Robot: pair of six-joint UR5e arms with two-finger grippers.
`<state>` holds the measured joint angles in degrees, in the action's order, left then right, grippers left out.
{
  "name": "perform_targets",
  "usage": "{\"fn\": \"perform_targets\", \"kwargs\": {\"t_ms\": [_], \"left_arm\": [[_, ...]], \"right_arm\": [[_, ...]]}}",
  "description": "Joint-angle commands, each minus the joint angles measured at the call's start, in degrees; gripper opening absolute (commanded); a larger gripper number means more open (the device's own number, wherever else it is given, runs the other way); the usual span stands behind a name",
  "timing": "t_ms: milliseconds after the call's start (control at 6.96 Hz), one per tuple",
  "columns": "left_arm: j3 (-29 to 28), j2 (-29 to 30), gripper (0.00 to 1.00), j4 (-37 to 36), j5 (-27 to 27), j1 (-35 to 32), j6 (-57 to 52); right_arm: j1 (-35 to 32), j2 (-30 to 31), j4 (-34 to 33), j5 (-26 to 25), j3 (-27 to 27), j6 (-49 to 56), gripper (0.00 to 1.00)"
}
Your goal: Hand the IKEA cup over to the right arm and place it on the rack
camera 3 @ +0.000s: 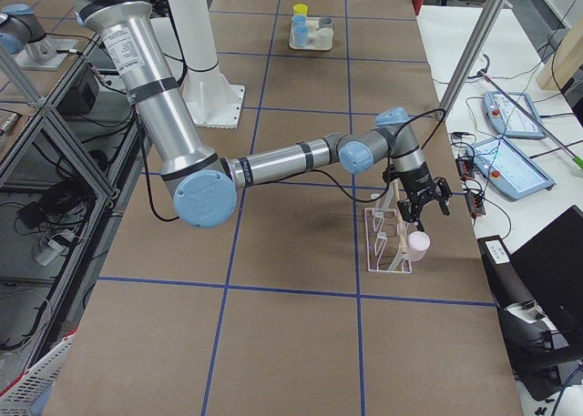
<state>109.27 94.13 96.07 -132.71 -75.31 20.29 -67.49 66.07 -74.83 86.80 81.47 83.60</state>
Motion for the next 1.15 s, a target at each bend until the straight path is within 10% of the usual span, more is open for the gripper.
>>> {"fn": "perform_targets", "kwargs": {"t_ms": [0, 431, 1005], "left_arm": [[2.95, -0.35, 1.0, 0.26, 0.35, 0.16, -0.16], [2.97, -1.83, 1.0, 1.39, 2.01, 1.12, -0.43], [-1.06, -7.29, 1.0, 12.54, 9.93, 9.21, 3.87]], "right_arm": [[-0.54, 1.24, -0.58, 11.4, 7.43, -16.36, 0.97], [-0.45, 8.1, -0.32, 27.23, 23.59, -53.83, 0.99], [14.19, 3.29, -0.58, 30.97, 30.68, -100.52, 1.0]]}}
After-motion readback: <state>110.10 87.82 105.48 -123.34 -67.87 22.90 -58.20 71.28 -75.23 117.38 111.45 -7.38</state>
